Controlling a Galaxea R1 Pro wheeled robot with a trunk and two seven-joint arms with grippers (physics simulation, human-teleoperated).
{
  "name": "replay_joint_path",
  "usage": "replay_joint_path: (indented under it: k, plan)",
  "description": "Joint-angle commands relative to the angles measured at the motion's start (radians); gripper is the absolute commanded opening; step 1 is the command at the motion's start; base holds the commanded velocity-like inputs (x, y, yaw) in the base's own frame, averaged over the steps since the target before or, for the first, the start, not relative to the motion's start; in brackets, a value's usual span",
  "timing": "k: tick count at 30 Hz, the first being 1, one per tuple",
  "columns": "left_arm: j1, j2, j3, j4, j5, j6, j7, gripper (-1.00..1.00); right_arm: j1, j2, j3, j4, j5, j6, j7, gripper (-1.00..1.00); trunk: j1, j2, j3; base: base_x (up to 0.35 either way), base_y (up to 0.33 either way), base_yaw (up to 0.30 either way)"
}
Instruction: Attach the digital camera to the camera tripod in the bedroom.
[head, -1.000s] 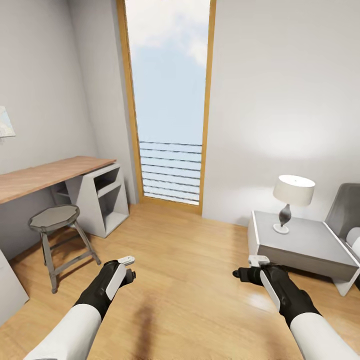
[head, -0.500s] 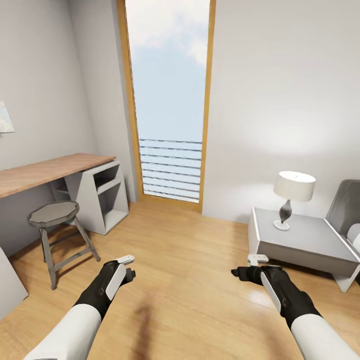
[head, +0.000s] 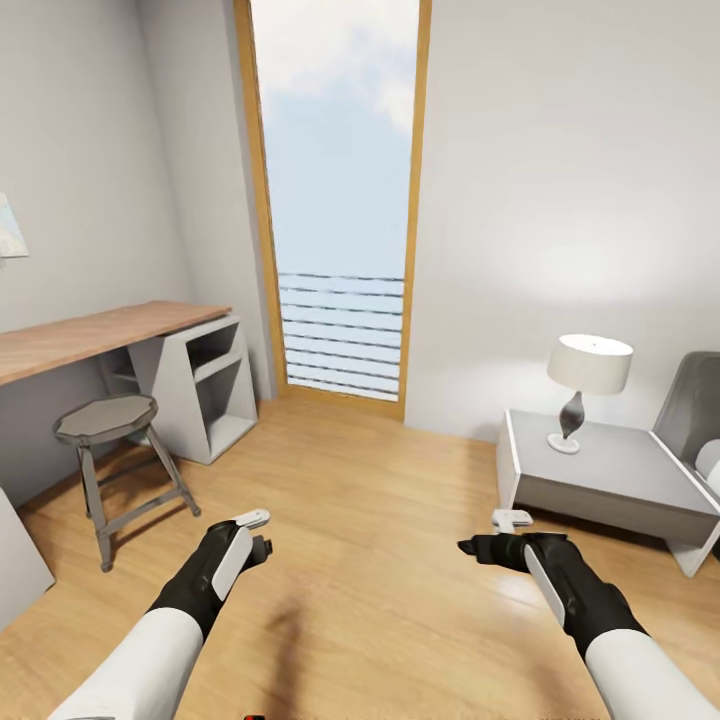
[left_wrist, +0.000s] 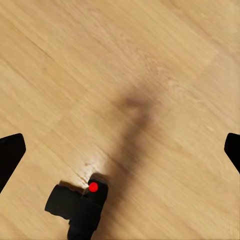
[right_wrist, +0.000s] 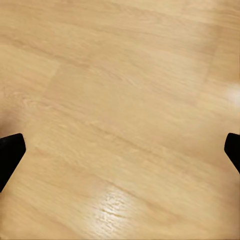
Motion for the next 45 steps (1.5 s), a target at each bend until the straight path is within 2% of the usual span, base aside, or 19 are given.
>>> replay_joint_path:
  k: [1, 4, 7, 24, 30, 37, 42, 43, 45]
  plan:
    - [0.0, -0.001, 0.003, -0.002, 0.011, 0.002, 0.008, 1.0, 0.0, -0.001, -0.001, -0.001, -0.006, 0.006, 0.008, 1.0, 0.004, -0.008, -0.004, 0.0, 0.0, 0.0]
    - [0.0, -0.002, 0.004, -0.003, 0.011, 0.002, 0.007, 1.0, 0.0, -0.004, 0.0, -0.002, -0.005, 0.007, 0.06, 1.0, 0.015, -0.029, -0.014, 0.0, 0.0, 0.0]
    - [0.0, -0.001, 0.004, -0.003, 0.011, 0.002, 0.006, 1.0, 0.0, -0.004, 0.0, -0.002, -0.005, 0.007, 0.079, 1.0, 0.027, -0.05, -0.023, 0.0, 0.0, 0.0]
    - [0.0, -0.003, 0.004, -0.003, 0.011, 0.002, 0.005, 1.0, 0.0, -0.004, 0.001, -0.002, -0.005, 0.009, 0.094, 1.0, 0.092, -0.169, -0.076, 0.0, 0.0, 0.0]
    - [0.0, -0.002, 0.004, -0.004, 0.01, 0.002, 0.006, 1.0, 0.0, -0.004, 0.002, -0.003, -0.004, 0.035, 0.098, 1.0, 0.115, -0.211, -0.095, 0.0, 0.0, 0.0]
    - [0.0, -0.002, 0.004, -0.004, 0.01, 0.002, 0.008, 1.0, 0.0, -0.003, 0.002, -0.004, -0.003, 0.042, 0.108, 1.0, 0.118, -0.212, -0.122, 0.0, 0.0, 0.0]
    - [0.0, -0.001, 0.004, -0.006, 0.01, 0.002, 0.01, 1.0, 0.0, -0.004, 0.001, -0.004, -0.004, 0.044, 0.15, 1.0, 0.12, -0.214, -0.142, 0.0, 0.0, 0.0]
    - [0.0, -0.001, 0.004, -0.006, 0.009, 0.002, 0.011, 1.0, 0.0, -0.005, 0.0, -0.004, -0.004, 0.044, 0.184, 1.0, 0.121, -0.214, -0.145, 0.0, 0.0, 0.0]
    - [0.0, -0.001, 0.004, -0.006, 0.009, 0.002, 0.012, 1.0, 0.0, -0.005, 0.0, -0.004, -0.005, 0.044, 0.205, 1.0, 0.122, -0.214, -0.153, 0.0, 0.0, 0.0]
